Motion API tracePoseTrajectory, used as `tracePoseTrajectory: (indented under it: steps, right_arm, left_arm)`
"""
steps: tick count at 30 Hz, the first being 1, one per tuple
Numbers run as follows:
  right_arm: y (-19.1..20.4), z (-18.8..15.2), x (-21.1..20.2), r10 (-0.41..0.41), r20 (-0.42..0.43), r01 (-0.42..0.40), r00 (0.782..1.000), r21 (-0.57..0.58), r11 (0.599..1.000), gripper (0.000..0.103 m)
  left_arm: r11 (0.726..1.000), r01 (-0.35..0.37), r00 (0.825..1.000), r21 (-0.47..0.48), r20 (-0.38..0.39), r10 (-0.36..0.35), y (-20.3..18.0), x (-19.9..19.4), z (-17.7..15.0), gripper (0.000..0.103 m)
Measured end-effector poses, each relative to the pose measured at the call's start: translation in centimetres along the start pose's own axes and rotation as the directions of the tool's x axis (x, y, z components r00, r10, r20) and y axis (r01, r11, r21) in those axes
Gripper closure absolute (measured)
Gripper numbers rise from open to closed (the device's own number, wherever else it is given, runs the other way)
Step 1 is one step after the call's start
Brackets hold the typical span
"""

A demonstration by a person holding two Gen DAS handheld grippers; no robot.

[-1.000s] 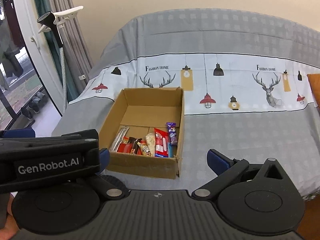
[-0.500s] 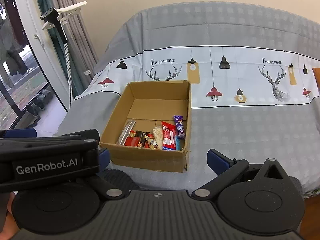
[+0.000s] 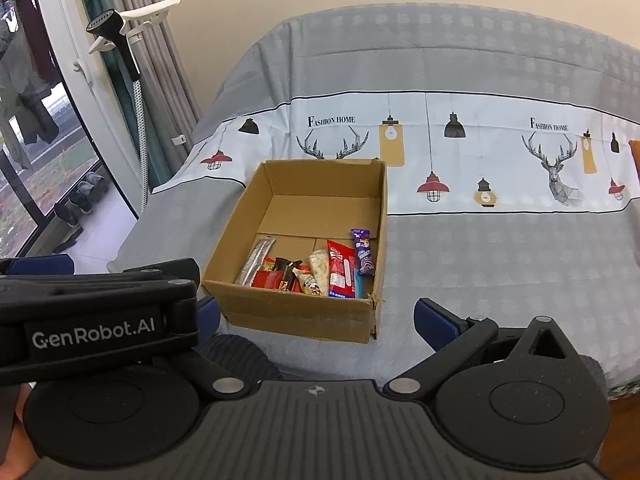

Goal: Organize snacks

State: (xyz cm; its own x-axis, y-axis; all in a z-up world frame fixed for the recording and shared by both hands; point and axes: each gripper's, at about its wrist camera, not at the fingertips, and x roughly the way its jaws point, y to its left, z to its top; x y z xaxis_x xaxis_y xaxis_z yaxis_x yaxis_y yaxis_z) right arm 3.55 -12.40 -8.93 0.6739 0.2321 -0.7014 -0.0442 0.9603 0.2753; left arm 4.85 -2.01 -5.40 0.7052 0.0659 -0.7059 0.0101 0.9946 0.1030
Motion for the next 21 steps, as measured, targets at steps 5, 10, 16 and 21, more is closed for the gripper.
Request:
tracePoseTrajectory:
  steps: [5, 10, 16, 21]
  right_arm:
    - [-0.18, 0.00, 0.02, 0.008, -0.004, -0.008, 1.000, 0.006, 1.000, 0.001]
    - [-0.16, -0.03, 0.05, 0.008, -0.008, -0.008, 1.000, 0.005, 1.000, 0.001]
    - [-0.13, 0.00, 0.09, 0.009, -0.010, -0.009, 1.000, 0.006, 1.000, 0.001]
    - [-0.03, -0.23, 0.17, 0.016, -0.013, -0.016, 1.000, 0.004, 1.000, 0.001]
  left_arm:
    - [1.000, -0.004, 1.000, -0.008, -0.006, 0.004, -0.30, -0.22, -0.09, 0.000]
    - [1.000, 0.002, 1.000, -0.008, -0.011, -0.002, -0.24, -0.12, -0.13, 0.000]
    - [1.000, -0.001, 1.000, -0.006, -0.010, 0.001, -0.25, -0.20, -0.22, 0.000]
    - [1.000, -0.010, 1.000, 0.006, -0.013, 0.010, -0.56, -0.25, -0.40, 0.000]
